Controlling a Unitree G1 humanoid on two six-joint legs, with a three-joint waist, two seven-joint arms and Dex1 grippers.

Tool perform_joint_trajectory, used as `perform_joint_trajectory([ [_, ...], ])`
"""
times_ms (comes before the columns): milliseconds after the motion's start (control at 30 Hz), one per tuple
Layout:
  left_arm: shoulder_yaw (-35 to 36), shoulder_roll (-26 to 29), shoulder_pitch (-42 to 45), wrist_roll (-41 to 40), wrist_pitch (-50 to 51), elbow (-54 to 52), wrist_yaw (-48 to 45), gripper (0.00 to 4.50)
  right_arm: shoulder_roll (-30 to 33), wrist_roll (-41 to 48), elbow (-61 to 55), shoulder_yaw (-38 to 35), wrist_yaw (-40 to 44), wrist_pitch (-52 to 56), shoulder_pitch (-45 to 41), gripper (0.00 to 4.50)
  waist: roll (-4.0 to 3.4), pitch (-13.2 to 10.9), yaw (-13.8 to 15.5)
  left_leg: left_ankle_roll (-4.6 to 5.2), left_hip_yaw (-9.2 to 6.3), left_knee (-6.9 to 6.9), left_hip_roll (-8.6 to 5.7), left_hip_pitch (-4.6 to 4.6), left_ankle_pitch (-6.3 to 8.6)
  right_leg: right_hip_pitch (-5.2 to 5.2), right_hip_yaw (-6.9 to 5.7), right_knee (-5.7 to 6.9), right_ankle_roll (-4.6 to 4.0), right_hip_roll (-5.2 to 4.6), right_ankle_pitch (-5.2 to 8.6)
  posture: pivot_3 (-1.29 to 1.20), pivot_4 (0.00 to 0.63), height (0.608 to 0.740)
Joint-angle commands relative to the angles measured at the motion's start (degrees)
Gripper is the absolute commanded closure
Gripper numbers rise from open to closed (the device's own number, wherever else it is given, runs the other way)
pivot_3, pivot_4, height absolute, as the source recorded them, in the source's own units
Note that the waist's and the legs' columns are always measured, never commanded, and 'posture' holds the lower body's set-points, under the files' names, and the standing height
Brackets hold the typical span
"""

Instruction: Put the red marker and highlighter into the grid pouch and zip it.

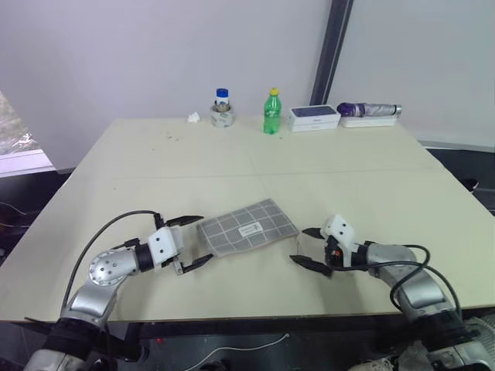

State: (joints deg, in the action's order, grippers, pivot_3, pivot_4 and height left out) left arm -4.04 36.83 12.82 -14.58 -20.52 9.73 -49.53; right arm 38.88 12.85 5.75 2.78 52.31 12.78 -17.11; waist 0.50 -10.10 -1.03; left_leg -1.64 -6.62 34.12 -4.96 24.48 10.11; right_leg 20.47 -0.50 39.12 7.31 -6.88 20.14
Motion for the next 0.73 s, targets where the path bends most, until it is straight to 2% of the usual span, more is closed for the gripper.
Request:
perform_joint_trajectory([
  [33, 6.49, 0.40, -4.76, -3.96, 4.32, -5.42, 2.94, 0.00, 4.04, 2.04, -3.85, -6.29, 1.03, -0.18, 2.88, 0.06, 0.00, 0.00, 0.05, 0.00, 0.00, 0.00, 0.01, 0.00, 0.00, 0.00, 0.00, 0.00, 0.00, 0.00, 0.00, 0.00, 0.150, 0.740],
  [200, 15.85, 0.78, -14.71, -9.11, 12.61, -11.55, 6.78, 0.00, 6.78, 7.39, -9.35, -14.20, 1.95, 3.46, 8.94, 0.06, 0.01, 0.00, 0.01, 0.01, 0.03, -0.01, 0.07, -0.01, 0.01, -0.02, 0.02, -0.02, -0.01, 0.01, 0.00, 0.00, 0.150, 0.740],
  [333, 22.11, 1.79, -18.14, -11.38, 18.78, -14.34, 9.48, 0.00, 7.79, 8.51, -9.45, -18.25, 2.53, 2.52, 11.61, 0.06, 0.01, 0.00, 0.57, 0.02, 0.04, 0.02, 0.08, -0.01, 0.03, -0.04, 0.08, -0.03, -0.02, 0.00, 0.01, 0.00, 0.150, 0.740],
  [533, 24.51, 2.56, -20.67, -9.25, 19.52, -14.19, 8.36, 0.00, 8.21, 9.23, -8.86, -20.55, 4.04, 0.96, 13.28, 0.06, 0.01, 0.01, 0.50, 0.07, 0.07, 0.02, 0.04, 0.00, 0.07, -0.08, 0.09, -0.14, -0.03, -0.07, 0.01, 0.00, 0.150, 0.740],
  [733, 26.16, 3.69, -17.95, -9.75, 19.46, -12.12, 7.13, 0.00, 7.62, 7.97, -8.99, -20.33, 3.37, -0.62, 14.57, 0.06, 0.02, 0.01, 0.55, 0.07, 0.08, 0.01, 0.05, 0.00, 0.07, -0.08, 0.08, -0.14, -0.04, -0.06, 0.02, 0.00, 0.150, 0.740],
])
